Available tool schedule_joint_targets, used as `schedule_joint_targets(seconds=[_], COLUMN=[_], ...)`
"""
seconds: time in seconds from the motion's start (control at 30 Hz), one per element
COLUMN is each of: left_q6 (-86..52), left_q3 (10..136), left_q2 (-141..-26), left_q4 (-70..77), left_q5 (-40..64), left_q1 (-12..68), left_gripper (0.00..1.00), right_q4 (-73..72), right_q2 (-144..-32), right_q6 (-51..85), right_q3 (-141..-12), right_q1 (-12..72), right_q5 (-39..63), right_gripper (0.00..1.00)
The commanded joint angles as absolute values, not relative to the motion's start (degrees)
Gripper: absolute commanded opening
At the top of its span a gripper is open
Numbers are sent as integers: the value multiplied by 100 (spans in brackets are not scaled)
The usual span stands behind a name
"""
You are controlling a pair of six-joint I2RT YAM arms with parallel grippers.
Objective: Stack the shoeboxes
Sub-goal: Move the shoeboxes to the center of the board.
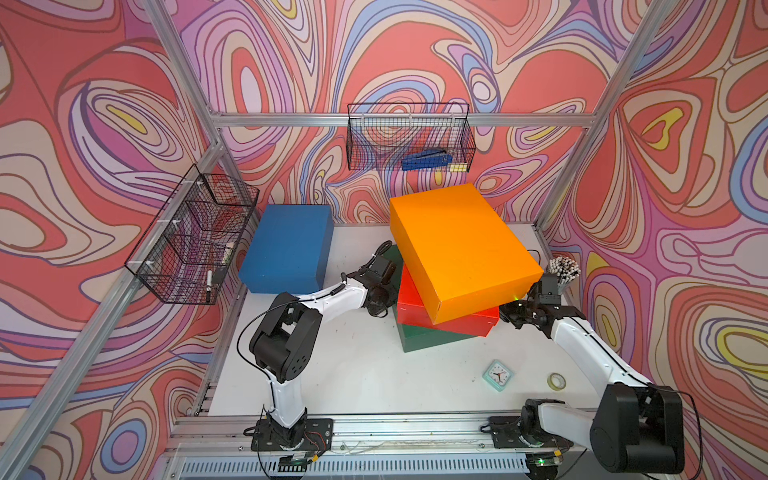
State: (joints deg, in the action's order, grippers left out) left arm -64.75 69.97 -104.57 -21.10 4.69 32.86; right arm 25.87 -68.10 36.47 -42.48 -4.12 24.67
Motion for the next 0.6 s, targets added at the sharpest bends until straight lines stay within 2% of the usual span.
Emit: schedule_joint_targets(seconds=[0.0, 0.33, 0.57], left_q6=[-6426, -6220, -6173], left_q3=[6714, 6103, 5932], left_q2=[-9991, -8902, -8213], left_q4=[-2136, -2399, -2598], left_q5=[536, 358, 364], left_q1=[3029, 2742, 2777], left_gripper=[0, 0, 0], right_q4=[3046, 3355, 3901], right_q2=[-6520, -6101, -5541], right_q6=[3330, 3432, 3254], right_q3=[-4481, -4331, -4731], right_q1=[-623, -823, -826], right_q5=[2401, 2275, 1679], right_gripper=[0, 0, 0])
